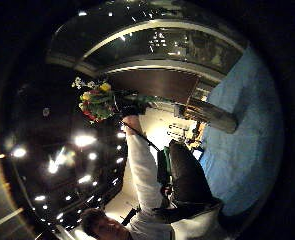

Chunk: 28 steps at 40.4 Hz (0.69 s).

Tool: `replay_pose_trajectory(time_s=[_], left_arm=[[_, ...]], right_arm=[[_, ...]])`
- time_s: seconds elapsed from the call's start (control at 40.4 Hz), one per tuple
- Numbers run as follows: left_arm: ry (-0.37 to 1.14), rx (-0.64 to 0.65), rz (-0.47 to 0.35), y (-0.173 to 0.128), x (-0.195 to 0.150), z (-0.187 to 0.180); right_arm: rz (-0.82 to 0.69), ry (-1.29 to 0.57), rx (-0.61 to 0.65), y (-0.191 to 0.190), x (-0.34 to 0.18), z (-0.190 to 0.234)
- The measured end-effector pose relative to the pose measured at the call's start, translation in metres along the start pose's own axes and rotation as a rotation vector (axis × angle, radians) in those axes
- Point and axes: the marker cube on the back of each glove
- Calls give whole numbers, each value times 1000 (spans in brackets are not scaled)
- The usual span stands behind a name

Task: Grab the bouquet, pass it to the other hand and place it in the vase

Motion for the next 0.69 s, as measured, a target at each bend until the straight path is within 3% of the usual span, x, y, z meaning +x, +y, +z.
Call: replay_pose_trajectory(time_s=[0.099, 0.223, 0.321, 0.445, 0.569, 0.692], left_arm=[[-8, 23, 0, -10, 0, -3], [2, 54, 19, -29, -7, -4], [-14, 76, 20, -41, -16, -2], [-43, 83, 9, -49, -25, -3], [-54, 56, -12, -50, -38, -5], [-64, 62, -24, -53, -55, -11]], right_arm=[[-92, 96, 52, -16, 22, 0], [35, -2, -25, -4, 13, 1], [-102, -44, -62, -9, 9, 1], [-8, 24, -24, -17, 20, -1], [-7, 112, 37, -29, 38, -2], [83, 68, -10, -22, 40, 4]])
